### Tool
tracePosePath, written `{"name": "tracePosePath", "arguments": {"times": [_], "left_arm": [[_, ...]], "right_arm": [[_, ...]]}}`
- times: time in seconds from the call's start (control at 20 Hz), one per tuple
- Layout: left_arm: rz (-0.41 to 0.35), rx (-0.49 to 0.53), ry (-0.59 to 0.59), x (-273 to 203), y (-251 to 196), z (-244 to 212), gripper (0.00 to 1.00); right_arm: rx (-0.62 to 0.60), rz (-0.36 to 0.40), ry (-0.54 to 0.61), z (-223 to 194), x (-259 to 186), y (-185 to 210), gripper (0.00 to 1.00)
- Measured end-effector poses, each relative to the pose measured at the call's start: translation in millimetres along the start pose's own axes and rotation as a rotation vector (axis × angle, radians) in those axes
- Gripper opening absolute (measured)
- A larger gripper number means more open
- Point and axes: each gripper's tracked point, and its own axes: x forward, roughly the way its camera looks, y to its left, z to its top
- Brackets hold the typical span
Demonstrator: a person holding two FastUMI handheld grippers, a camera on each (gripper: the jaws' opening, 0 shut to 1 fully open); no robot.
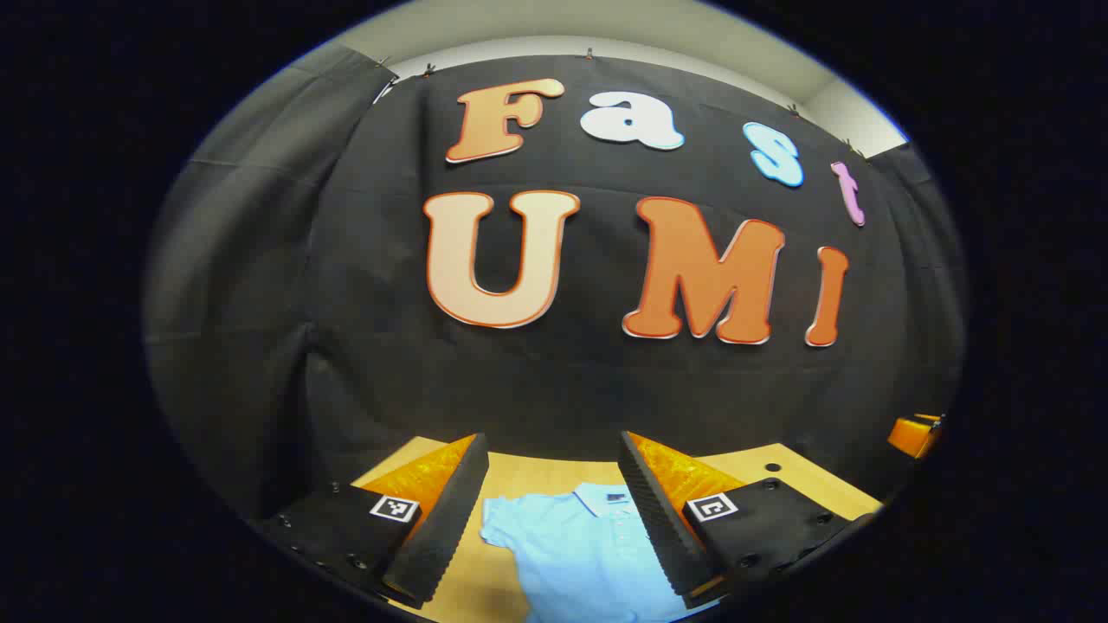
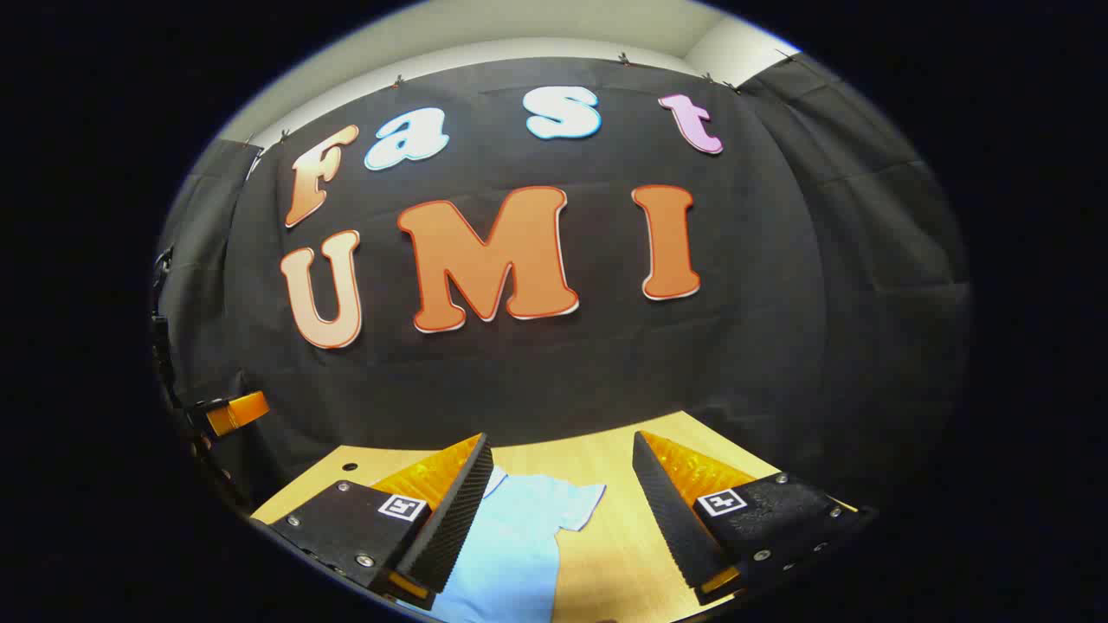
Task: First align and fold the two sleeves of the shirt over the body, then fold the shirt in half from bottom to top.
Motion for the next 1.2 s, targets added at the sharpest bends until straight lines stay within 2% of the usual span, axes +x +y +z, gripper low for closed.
{"name": "tracePosePath", "arguments": {"times": [0.05, 0.15, 0.2, 0.3, 0.55, 0.8, 1.05, 1.2], "left_arm": [[0.016, 0.013, -0.002, 5, 10, 5, 0.96], [0.036, 0.024, 0.0, 18, 22, 7, 0.96], [0.04, 0.011, 0.001, 24, 23, 10, 0.96], [0.045, -0.011, 0.023, 38, 25, 10, 0.96], [0.082, 0.016, 0.02, 67, 30, 14, 0.96], [0.1, 0.01, 0.058, 92, 37, 1, 0.96], [0.069, 0.061, 0.063, 127, 43, 1, 0.97], [0.069, 0.055, 0.069, 135, 49, -5, 0.97]], "right_arm": [[0.002, -0.004, -0.002, 3, 7, 2, 1.0], [0.009, -0.013, 0.003, 8, 23, 7, 0.98], [0.002, 0.001, -0.002, 11, 31, 12, 1.0], [-0.037, 0.019, 0.011, 9, 49, 17, 0.98], [-0.073, 0.058, 0.072, -3, 84, 23, 0.98], [-0.062, 0.036, 0.128, -11, 109, 20, 0.98], [-0.068, -0.031, 0.171, -22, 122, 18, 0.98], [-0.096, -0.07, 0.201, -32, 127, 14, 0.98]]}}
